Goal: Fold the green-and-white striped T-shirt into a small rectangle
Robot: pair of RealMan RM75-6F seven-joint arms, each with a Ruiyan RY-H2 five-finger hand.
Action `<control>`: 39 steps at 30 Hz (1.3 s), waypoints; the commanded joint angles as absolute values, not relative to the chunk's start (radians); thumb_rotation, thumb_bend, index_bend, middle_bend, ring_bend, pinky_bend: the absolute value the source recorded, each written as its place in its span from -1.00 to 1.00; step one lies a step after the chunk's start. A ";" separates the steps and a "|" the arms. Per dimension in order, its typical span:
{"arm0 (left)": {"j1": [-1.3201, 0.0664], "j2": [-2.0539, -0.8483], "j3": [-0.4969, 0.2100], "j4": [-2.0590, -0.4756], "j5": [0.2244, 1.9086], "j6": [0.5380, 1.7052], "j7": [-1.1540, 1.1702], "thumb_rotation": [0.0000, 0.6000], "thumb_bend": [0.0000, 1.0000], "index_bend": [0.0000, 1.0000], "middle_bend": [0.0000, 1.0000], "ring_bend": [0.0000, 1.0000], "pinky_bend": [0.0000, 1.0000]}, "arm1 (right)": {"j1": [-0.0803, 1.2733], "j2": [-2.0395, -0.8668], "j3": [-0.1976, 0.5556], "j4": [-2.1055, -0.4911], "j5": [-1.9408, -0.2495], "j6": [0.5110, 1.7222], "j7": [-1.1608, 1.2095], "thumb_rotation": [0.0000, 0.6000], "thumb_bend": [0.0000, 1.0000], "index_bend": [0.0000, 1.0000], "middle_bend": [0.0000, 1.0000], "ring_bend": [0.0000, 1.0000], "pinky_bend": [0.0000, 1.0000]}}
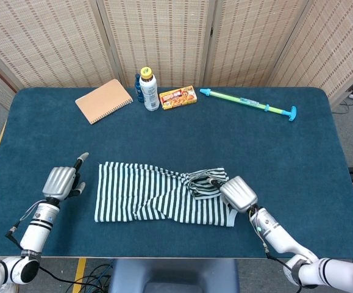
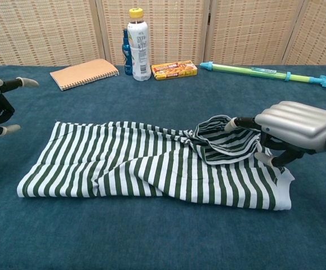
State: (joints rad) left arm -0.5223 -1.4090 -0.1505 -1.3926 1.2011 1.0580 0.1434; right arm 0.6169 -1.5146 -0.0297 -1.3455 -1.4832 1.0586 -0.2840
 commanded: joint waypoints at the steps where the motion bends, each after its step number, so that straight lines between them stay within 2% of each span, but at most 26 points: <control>1: -0.522 -1.407 -0.151 -1.394 1.200 1.057 0.142 1.00 -0.20 -1.00 0.68 0.64 0.89 | 0.617 -1.492 -0.035 -1.378 -1.517 1.070 -0.251 1.00 -0.04 -0.72 0.92 1.00 1.00; 3: -0.522 -1.405 -0.151 -1.395 1.201 1.059 0.143 1.00 -0.20 -1.00 0.68 0.64 0.89 | 0.622 -1.480 -0.030 -1.395 -1.545 1.086 -0.214 1.00 -0.04 -0.72 0.92 1.00 1.00; 6: -0.521 -1.401 -0.152 -1.397 1.201 1.062 0.142 1.00 -0.20 -1.00 0.68 0.64 0.89 | 0.630 -1.475 -0.003 -1.412 -1.574 1.123 -0.167 1.00 -0.04 -0.60 0.92 1.00 1.00; 12: -0.517 -1.394 -0.152 -1.403 1.199 1.067 0.143 1.00 -0.20 -1.00 0.68 0.64 0.89 | 0.665 -1.493 0.088 -1.423 -1.532 1.122 -0.141 1.00 0.04 -0.23 0.92 1.00 1.00; 15: -0.516 -1.392 -0.152 -1.403 1.196 1.067 0.144 1.00 -0.20 -1.00 0.68 0.64 0.89 | 0.687 -1.516 0.128 -1.415 -1.490 1.093 -0.146 1.00 0.16 -0.04 0.92 1.00 1.00; 17: -0.515 -1.392 -0.151 -1.404 1.196 1.066 0.145 1.00 -0.20 -1.00 0.68 0.64 0.89 | 0.702 -1.532 0.149 -1.405 -1.461 1.073 -0.161 1.00 0.24 0.19 0.92 1.00 1.00; 19: -0.515 -1.392 -0.150 -1.406 1.196 1.066 0.146 1.00 -0.20 -1.00 0.68 0.64 0.89 | 0.718 -1.551 0.166 -1.388 -1.438 1.052 -0.181 1.00 0.25 0.34 0.92 1.00 1.00; 22: -0.515 -1.392 -0.148 -1.408 1.197 1.066 0.149 1.00 -0.20 -1.00 0.68 0.64 0.89 | 0.746 -1.585 0.185 -1.347 -1.390 1.003 -0.211 1.00 0.22 0.46 0.92 1.00 1.00; 26: -0.514 -1.393 -0.145 -1.408 1.193 1.062 0.152 1.00 -0.20 -1.00 0.68 0.64 0.89 | 0.772 -1.623 0.196 -1.291 -1.341 0.951 -0.236 1.00 0.15 0.48 0.92 1.00 1.00; 33: -0.512 -1.398 -0.139 -1.400 1.189 1.056 0.152 1.00 -0.20 -1.00 0.68 0.64 0.89 | 0.795 -1.674 0.197 -1.194 -1.284 0.896 -0.261 1.00 0.15 0.48 0.92 1.00 1.00; 39: -0.511 -1.400 -0.137 -1.395 1.190 1.053 0.148 1.00 -0.20 -1.00 0.68 0.64 0.89 | 0.781 -1.672 0.158 -1.179 -1.283 0.880 -0.275 1.00 0.14 0.48 0.92 1.00 1.00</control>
State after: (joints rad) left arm -0.5106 -1.4002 -0.1375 -1.3949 1.1895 1.0525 0.1484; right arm 0.7867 -1.6738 0.1667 -1.1787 -1.2812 0.8828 -0.2707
